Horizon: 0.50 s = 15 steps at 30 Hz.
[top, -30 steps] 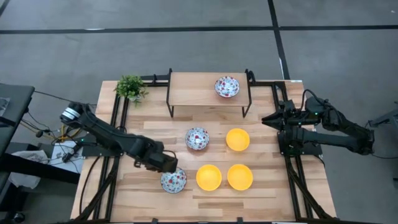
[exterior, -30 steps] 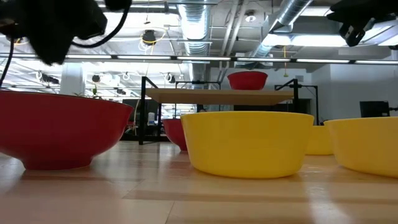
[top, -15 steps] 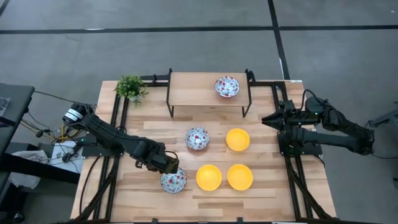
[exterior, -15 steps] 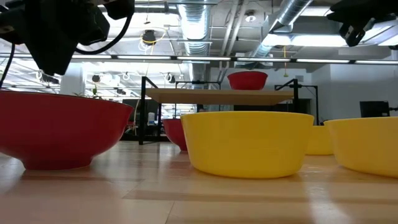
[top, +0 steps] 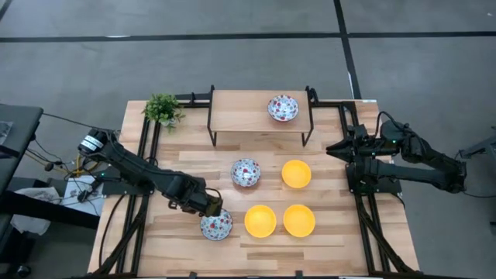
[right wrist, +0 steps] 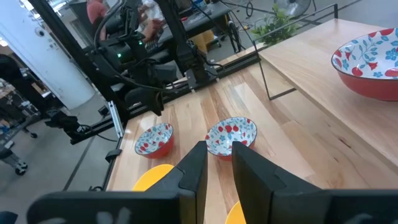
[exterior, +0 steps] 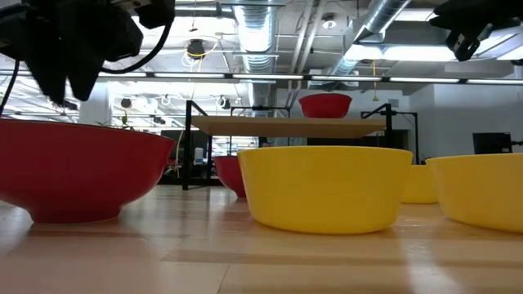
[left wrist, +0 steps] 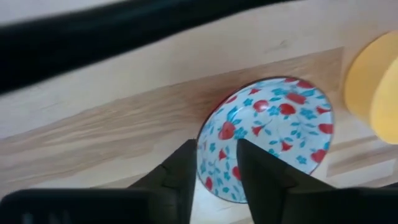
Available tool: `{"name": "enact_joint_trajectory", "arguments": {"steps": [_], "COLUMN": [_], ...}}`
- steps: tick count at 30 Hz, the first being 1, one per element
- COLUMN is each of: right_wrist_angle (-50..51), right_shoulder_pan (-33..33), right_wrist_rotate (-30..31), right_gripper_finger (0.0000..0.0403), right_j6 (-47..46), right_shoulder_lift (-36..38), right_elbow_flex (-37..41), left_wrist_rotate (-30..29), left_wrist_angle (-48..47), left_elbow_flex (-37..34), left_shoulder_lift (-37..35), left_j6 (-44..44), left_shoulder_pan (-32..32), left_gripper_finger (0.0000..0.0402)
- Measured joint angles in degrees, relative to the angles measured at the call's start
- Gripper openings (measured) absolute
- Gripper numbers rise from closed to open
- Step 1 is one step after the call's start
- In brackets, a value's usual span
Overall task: Pick & Place Mini bowls
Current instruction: Stack the bottom white bowl on top of the white bowl on the shelf
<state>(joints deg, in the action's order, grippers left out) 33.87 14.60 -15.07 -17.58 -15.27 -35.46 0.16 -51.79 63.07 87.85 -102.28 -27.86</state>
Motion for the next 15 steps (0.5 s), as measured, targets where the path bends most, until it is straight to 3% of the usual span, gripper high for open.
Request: {"name": "enact_joint_trajectory", "arguments": {"steps": [6,15], "right_wrist_angle": [0.0,0.0], "right_shoulder_pan": [0.02,0.0], "right_wrist_rotate": [0.0,0.02], "right_gripper_finger": [0.0064,0.0064], "right_j6": [-0.02,-0.02], "right_shoulder_lift": [0.0,0.0], "right_elbow_flex": [0.0,0.0], "left_wrist_rotate": [0.53,0.51], "left_wrist_angle": [2.87,3.3], "left_elbow_flex": [-1.7,-2.1], "left_shoulder_lift": [0.0,0.0], "left_j6": [0.0,-0.02], "left_shoulder_pan": [-0.28,-0.62], "left_gripper_finger": [0.016,0.0164]}}
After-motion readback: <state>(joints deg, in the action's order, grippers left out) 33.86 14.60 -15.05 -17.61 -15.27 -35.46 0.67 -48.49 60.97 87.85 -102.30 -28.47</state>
